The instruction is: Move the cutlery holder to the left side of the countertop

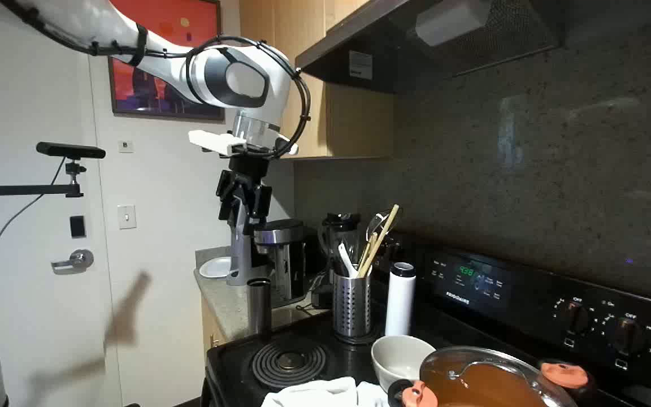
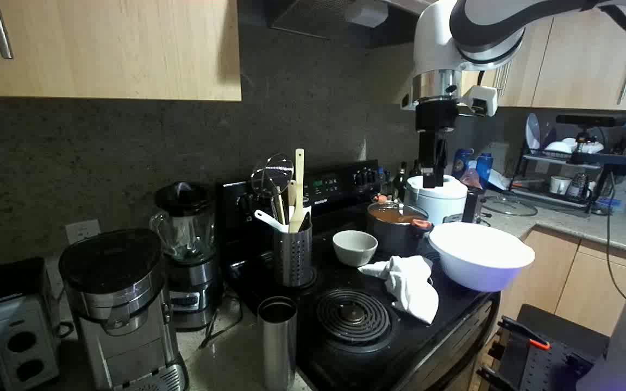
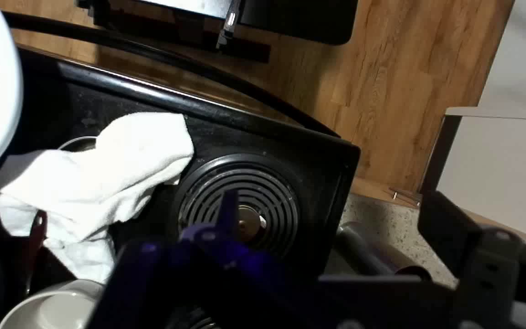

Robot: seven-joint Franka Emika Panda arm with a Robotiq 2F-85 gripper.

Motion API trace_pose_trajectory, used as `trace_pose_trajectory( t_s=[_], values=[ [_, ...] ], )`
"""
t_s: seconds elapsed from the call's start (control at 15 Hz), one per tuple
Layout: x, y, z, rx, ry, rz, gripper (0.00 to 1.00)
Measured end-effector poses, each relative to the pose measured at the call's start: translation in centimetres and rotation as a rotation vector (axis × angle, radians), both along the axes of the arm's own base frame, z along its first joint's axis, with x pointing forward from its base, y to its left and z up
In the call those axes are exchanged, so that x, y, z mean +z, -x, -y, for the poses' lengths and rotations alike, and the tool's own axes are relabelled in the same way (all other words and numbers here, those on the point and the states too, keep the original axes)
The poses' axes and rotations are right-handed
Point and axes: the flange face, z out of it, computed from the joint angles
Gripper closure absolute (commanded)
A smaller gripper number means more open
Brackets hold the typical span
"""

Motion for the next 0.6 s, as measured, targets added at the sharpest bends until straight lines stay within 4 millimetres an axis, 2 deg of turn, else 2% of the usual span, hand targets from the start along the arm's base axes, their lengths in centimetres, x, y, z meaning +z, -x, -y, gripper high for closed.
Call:
trace_pose_trajectory(
  t_s=[0.4, 0.6],
  values=[
    [-0.2, -0.3, 0.0, -0.003, 0.003, -0.004, 0.0],
    [-0.7, -2.6, 0.2, -0.025, 0.006, -0.02, 0.0]
  ],
)
